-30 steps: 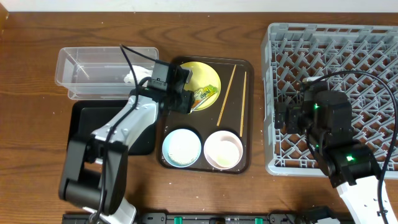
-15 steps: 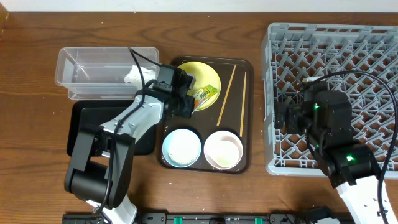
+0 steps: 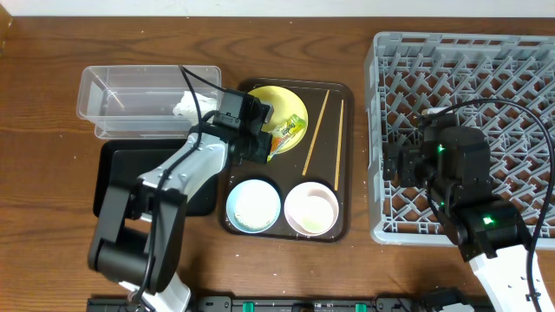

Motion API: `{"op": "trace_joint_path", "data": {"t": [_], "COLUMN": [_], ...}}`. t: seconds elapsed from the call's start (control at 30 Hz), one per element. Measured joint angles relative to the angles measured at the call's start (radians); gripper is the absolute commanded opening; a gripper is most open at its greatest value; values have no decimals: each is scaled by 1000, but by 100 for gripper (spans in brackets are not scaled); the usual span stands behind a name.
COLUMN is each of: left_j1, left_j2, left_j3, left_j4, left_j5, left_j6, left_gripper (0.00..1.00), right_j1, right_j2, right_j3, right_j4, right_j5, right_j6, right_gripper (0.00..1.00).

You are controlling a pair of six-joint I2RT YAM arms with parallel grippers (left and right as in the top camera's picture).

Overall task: Sort waste into correct bins and load items into the dishwasher rack
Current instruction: 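Grasp the green Apollo snack wrapper from the plate with the left gripper, then carry the wrapper left and release it into the clear bin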

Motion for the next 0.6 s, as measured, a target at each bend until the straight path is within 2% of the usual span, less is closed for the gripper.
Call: {"op": "trace_joint_path", "data": {"t": [0.13, 0.33, 0.6], "left_j1": [24, 123, 309], "left_j2": [-105, -290, -309], "left_j3": [1, 16, 21], "left_j4": [21, 38, 43], "left_j5": [-10, -110, -178], "left_j6": [0, 0, 0], "left_gripper": [6, 6, 7], "right_j1": [0, 0, 0], "right_j2": [0, 0, 0], "right_j3": [0, 0, 0], "right_j4": [-1, -1, -2], "right_j5": [0, 0, 0], "right_j6": [0, 0, 0], "right_gripper": [99, 99, 99]}}
